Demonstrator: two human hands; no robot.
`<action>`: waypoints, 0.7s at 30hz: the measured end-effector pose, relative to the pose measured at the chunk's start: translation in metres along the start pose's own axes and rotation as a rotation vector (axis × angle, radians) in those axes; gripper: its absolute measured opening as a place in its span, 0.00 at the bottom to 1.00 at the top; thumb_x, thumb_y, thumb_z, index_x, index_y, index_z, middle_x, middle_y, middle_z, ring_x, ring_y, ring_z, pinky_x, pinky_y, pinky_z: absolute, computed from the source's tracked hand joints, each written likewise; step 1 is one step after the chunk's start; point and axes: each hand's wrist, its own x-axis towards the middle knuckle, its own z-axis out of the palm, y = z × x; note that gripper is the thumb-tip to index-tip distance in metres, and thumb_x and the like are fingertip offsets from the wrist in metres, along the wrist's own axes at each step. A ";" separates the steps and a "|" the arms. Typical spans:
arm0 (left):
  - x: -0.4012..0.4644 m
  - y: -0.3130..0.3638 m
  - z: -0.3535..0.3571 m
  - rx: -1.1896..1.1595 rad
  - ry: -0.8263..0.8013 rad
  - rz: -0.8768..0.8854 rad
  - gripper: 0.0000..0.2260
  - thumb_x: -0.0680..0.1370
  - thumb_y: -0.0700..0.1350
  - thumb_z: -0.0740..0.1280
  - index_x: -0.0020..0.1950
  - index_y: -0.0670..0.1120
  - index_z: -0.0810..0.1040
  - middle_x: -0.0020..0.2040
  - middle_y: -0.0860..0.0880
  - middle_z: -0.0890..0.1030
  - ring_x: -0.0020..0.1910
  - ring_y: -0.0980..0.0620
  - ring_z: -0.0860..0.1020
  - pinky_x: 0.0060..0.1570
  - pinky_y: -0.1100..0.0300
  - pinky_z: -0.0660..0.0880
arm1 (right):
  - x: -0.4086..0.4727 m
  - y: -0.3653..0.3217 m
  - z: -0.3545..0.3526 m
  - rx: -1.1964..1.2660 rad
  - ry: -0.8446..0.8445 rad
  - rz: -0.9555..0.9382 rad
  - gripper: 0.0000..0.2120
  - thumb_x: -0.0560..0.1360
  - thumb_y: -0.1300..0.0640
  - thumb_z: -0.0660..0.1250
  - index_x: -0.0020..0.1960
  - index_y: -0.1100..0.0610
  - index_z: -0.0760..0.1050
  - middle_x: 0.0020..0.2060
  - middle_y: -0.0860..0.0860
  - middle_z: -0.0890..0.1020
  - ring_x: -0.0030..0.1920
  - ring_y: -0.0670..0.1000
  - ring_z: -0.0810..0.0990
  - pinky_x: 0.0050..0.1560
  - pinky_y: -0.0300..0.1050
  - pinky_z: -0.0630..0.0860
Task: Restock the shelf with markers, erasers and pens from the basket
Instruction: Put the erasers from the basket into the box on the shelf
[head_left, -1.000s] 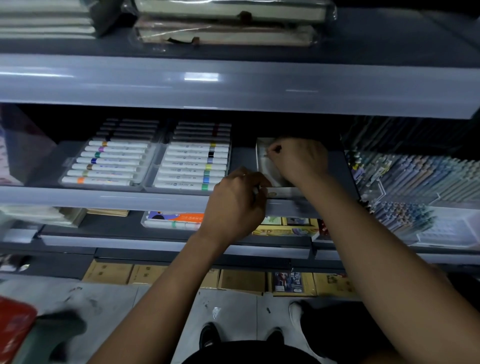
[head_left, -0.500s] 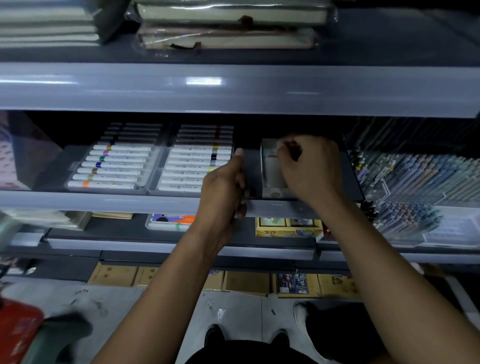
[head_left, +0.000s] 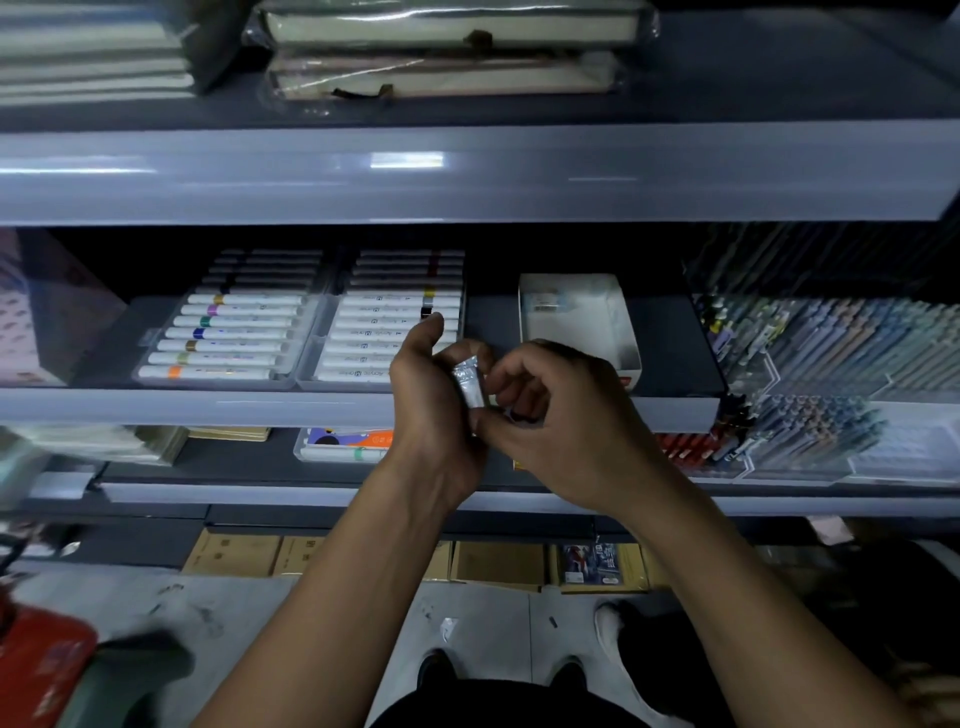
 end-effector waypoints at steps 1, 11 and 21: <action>-0.001 -0.001 0.001 -0.003 0.000 -0.009 0.24 0.82 0.58 0.59 0.32 0.44 0.71 0.32 0.46 0.70 0.30 0.48 0.72 0.33 0.59 0.70 | -0.001 -0.001 -0.001 -0.006 0.001 0.005 0.11 0.72 0.52 0.79 0.49 0.52 0.79 0.38 0.41 0.79 0.41 0.41 0.78 0.41 0.31 0.73; -0.005 -0.003 0.006 0.013 -0.001 -0.052 0.19 0.82 0.58 0.59 0.37 0.47 0.71 0.37 0.47 0.73 0.43 0.44 0.75 0.35 0.58 0.72 | 0.000 0.001 -0.003 0.226 0.005 0.198 0.05 0.75 0.55 0.76 0.48 0.49 0.82 0.39 0.41 0.84 0.41 0.41 0.83 0.41 0.33 0.77; -0.012 -0.001 0.004 0.037 -0.194 -0.090 0.21 0.86 0.47 0.58 0.73 0.34 0.72 0.63 0.31 0.82 0.58 0.39 0.85 0.47 0.51 0.85 | 0.005 0.014 -0.013 0.365 0.072 0.260 0.04 0.80 0.56 0.72 0.55 0.51 0.81 0.46 0.46 0.85 0.48 0.46 0.85 0.50 0.47 0.83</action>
